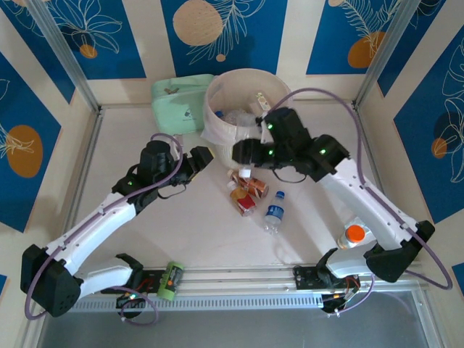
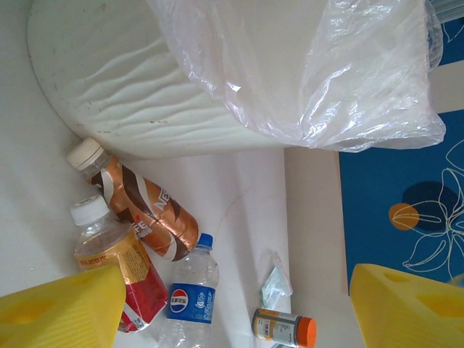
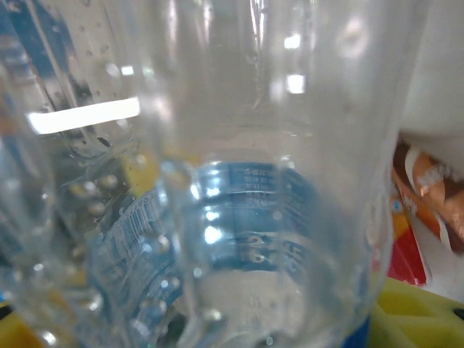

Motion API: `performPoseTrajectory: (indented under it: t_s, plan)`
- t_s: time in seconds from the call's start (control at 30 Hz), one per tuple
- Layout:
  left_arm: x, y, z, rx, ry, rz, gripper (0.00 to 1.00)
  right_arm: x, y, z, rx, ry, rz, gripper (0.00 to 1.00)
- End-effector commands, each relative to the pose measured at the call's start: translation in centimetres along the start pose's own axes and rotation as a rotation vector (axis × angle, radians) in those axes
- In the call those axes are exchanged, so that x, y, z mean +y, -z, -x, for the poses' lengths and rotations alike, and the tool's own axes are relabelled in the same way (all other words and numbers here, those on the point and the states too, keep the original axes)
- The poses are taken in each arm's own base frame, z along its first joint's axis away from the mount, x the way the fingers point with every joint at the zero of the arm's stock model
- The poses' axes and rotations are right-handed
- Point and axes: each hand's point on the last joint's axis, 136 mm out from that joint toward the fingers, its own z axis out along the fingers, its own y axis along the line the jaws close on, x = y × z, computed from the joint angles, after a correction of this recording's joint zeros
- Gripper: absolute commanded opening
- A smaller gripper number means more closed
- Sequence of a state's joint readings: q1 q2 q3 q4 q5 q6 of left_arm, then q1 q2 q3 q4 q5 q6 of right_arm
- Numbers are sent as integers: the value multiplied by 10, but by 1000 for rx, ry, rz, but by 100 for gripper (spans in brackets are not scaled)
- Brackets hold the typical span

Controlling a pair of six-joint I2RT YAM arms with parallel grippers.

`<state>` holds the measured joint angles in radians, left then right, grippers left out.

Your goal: Put the plastic bottles in the bin

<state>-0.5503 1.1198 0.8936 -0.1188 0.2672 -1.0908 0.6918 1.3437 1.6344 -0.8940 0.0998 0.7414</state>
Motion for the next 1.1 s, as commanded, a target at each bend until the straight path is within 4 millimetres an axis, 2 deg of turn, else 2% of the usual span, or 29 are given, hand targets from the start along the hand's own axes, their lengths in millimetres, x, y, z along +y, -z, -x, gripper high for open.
performPoseTrajectory:
  t_s: [0.0, 0.1, 0.23, 0.37, 0.47, 0.53, 0.63, 0.73, 0.83, 0.97, 1.07]
  plan:
    - [-11, 1, -2, 15, -35, -33, 80, 1, 24, 45, -75, -65, 16, 58]
    - [-3, 0, -3, 14, -12, -1, 79, -9, 27, 82, -108, -98, -31, 57]
    - [8, 4, -6, 17, -6, 55, 78, -26, 16, 123, -107, -148, -82, 57]
    - [13, 7, -7, 16, -2, 80, 78, -46, 0, 152, -100, -175, -122, 56]
    - [16, 6, -9, 19, 6, 84, 78, -69, -11, 165, -93, -213, -168, 65]
    - [17, 7, -9, 20, 5, 90, 78, -83, -14, 168, -78, -254, -182, 74]
    - [17, 6, -7, 12, 4, 93, 78, -89, -14, 167, -70, -269, -186, 79]
    - [15, 5, -6, 13, 3, 88, 78, -88, -5, 167, -97, -251, -191, 83]
    - [14, 3, -5, 13, 3, 84, 78, -88, 12, 164, -135, -234, -215, 84]
    - [12, 6, -3, 0, -10, 88, 78, -105, 24, 141, -141, -217, -322, 83]
    - [16, 8, -1, -10, -21, 110, 78, -127, 27, 108, -137, -239, -394, 80]
